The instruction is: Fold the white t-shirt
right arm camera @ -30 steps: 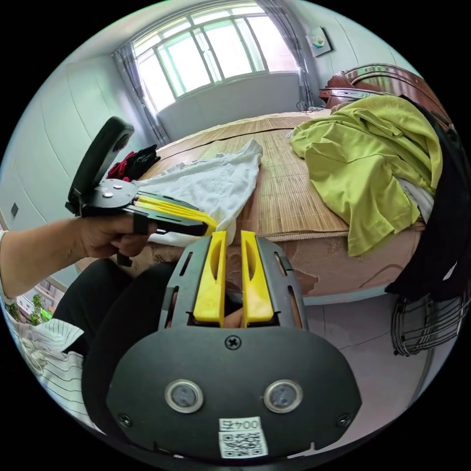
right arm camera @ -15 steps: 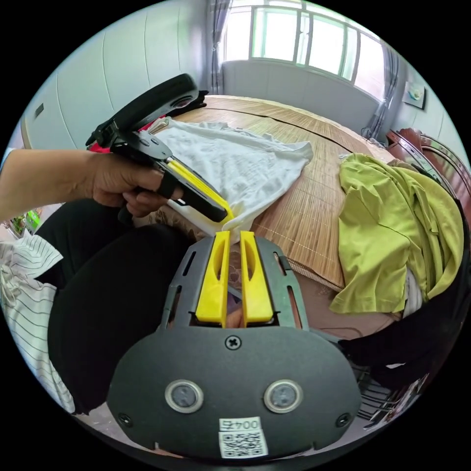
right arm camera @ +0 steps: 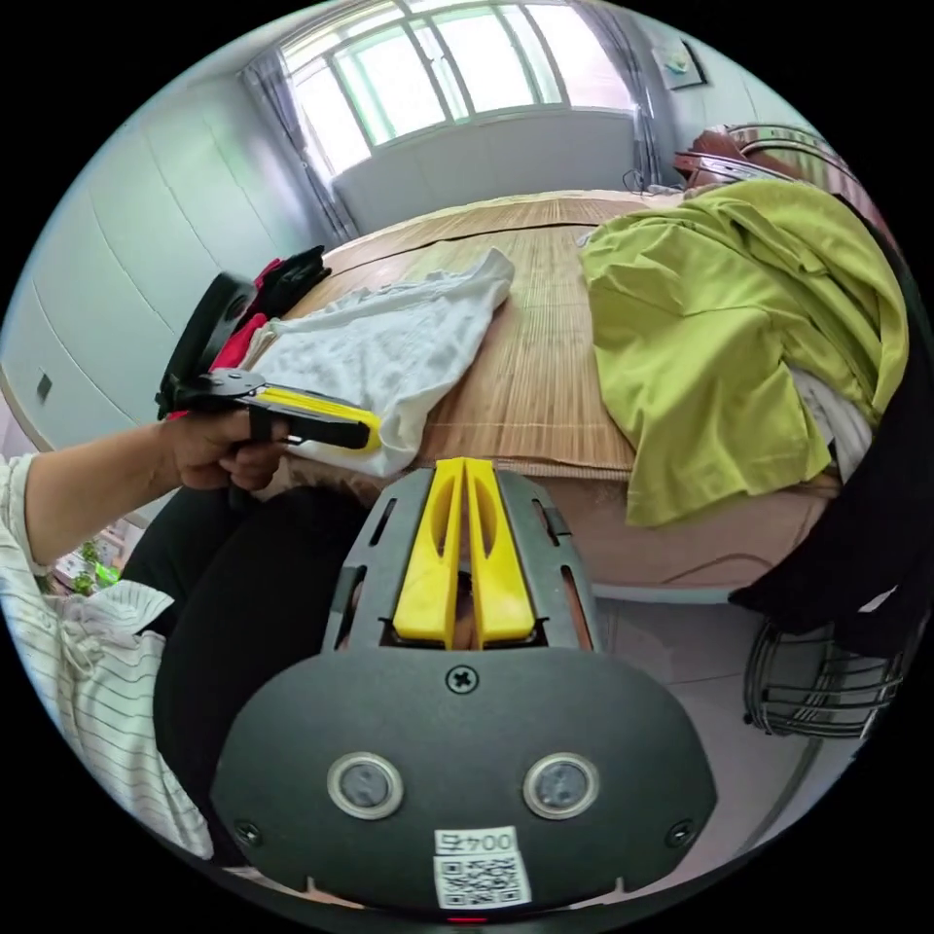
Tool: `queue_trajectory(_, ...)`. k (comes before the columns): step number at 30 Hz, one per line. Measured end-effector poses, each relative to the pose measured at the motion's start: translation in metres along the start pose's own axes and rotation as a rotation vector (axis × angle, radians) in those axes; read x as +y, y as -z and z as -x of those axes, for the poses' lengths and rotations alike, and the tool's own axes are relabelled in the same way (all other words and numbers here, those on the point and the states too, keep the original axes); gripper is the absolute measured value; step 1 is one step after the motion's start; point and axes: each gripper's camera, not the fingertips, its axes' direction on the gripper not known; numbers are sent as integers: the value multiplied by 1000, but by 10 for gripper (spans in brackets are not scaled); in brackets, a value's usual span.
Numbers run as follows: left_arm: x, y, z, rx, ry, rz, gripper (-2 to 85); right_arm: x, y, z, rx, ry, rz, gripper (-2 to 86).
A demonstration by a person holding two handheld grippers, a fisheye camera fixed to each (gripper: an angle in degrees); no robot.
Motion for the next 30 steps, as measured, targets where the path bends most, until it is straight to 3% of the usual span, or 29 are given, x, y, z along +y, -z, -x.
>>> queue_trajectory(7,-9,-7,-3,2,-1,0,5,-12,-9,36,-60,151,6,51)
queue_trajectory(10,-12,-10,-5,-2,-3,0,5,-25,-22,55,-119,264,80,54)
queue_trajectory(14,-14,-12,-5,3,1,-4,5,-33,-43,81,-55,389,176,55)
queue_trajectory(30,-13,-15,-4,13,5,-4,7,-43,-47,79,-177,386,221,48)
